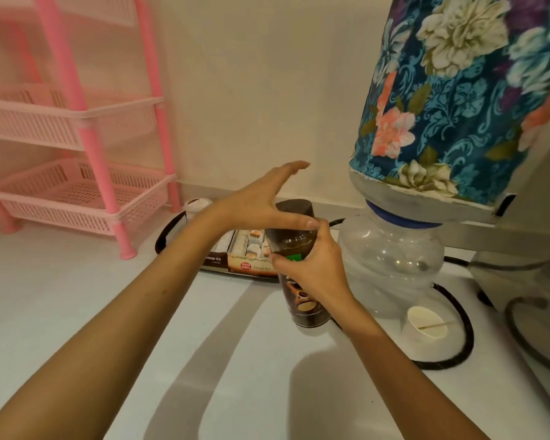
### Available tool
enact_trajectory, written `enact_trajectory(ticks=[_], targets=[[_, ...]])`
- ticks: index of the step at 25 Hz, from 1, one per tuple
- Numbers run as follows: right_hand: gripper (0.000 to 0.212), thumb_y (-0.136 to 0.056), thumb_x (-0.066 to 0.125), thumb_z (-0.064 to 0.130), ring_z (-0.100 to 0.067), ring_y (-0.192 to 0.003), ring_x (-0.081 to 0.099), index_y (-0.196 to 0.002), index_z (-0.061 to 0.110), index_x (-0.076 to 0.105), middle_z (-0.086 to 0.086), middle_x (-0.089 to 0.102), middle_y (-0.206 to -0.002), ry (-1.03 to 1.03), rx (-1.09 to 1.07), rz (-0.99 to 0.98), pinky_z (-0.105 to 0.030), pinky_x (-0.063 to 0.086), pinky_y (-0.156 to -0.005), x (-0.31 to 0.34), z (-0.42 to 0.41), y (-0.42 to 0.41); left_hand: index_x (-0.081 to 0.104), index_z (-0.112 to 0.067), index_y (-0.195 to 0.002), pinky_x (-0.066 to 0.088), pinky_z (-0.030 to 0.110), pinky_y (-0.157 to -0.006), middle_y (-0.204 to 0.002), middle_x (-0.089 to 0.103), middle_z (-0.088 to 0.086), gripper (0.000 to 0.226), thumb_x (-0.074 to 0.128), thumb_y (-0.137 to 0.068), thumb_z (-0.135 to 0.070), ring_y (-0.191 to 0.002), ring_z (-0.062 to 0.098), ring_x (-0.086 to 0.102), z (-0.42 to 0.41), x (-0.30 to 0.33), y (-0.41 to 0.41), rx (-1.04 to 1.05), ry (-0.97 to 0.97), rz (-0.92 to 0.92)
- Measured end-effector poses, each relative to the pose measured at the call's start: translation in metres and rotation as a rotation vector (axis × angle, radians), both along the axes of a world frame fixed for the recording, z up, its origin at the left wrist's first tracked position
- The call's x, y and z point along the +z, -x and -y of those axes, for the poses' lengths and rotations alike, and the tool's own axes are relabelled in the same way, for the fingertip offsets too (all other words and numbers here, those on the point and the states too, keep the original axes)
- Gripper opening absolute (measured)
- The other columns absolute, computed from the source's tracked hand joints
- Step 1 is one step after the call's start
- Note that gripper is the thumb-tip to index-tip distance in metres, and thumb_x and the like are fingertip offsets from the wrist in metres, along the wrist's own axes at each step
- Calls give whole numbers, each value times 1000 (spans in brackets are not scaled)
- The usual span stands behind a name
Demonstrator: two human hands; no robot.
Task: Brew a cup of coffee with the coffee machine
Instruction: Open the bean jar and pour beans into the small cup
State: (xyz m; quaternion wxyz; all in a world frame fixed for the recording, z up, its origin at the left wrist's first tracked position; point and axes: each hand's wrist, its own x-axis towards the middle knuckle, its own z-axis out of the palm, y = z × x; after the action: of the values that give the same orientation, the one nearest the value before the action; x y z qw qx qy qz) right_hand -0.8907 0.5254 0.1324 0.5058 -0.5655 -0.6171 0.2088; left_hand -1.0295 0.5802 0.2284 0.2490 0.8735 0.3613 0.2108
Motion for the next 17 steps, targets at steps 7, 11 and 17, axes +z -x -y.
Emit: enact_trajectory(ticks=[7,11,17], targets=[[73,-60,84,31,-8,-96,59,-121,27,44,10,59,-107,31,-63,-76,-10,46,-72,-5,42,7,-20,-29,-147,46,38,-97,-138,51,15,107,39,-71,-76,-116,28,56,35,-5,3,60,188,-71],[67,-62,84,31,3,-88,57,-115,35,43,22,56,-98,42,-93,-86,-4,43,-64,0,71,7,-16,-34,-148,48,38,-91,-140,45,15,118,70,-70,-56,-107,24,56,54,3,24,63,80,-193],[66,-62,84,38,11,-85,56,-114,37,43,27,56,-96,76,-95,-42,-3,42,-63,-5,115,9,5,-39,-149,49,27,-86,-129,49,4,99,70,-76,-49,-110,17,55,84,-7,11,-106,86,-38]])
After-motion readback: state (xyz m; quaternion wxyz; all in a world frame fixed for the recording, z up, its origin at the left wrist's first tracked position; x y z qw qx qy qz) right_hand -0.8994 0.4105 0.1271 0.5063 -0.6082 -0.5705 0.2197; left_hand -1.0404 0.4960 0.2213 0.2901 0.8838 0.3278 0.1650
